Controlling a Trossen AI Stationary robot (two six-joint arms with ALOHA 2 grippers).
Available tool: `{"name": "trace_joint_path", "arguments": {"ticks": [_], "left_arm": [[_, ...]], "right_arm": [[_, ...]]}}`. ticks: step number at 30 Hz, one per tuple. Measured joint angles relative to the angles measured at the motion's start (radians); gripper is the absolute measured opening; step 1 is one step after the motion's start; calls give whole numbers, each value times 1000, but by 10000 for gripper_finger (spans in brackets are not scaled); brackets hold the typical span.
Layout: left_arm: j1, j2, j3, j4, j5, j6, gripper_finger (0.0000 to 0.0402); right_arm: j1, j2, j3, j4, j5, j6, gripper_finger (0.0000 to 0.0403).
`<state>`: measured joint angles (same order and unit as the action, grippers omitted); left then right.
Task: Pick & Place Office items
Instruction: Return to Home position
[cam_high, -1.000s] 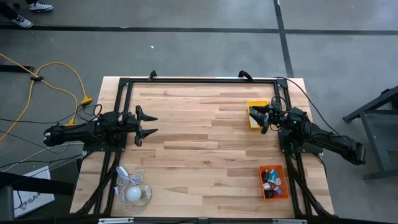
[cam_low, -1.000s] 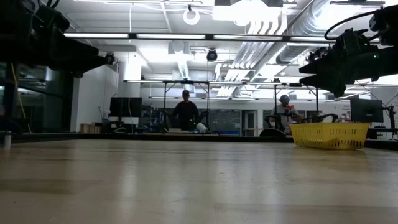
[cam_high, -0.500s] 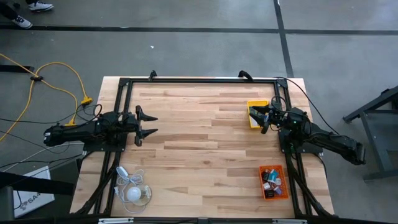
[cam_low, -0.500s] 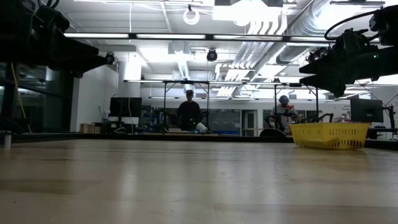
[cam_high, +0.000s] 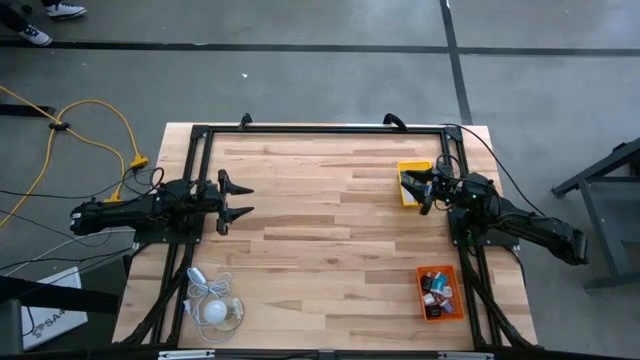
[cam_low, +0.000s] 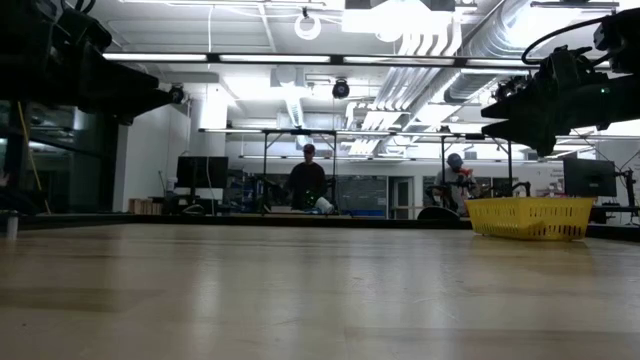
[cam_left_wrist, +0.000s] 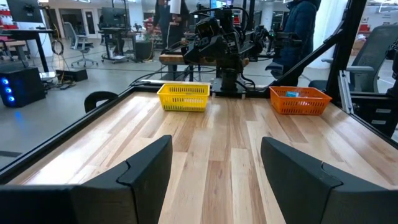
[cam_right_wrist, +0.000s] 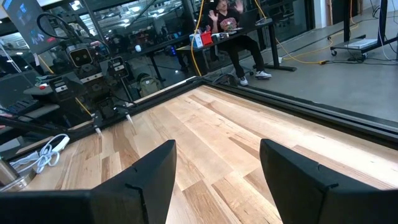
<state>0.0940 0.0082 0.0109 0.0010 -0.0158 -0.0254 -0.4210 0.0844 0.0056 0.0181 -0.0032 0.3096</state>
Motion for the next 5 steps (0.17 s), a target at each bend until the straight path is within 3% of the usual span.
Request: {"name": "trace_joint_path", "arguments": {"ticks": [5], "left_arm": [[0,0,0,0,0,0,240]], "right_arm": [[0,0,0,0,0,0,219]]}}
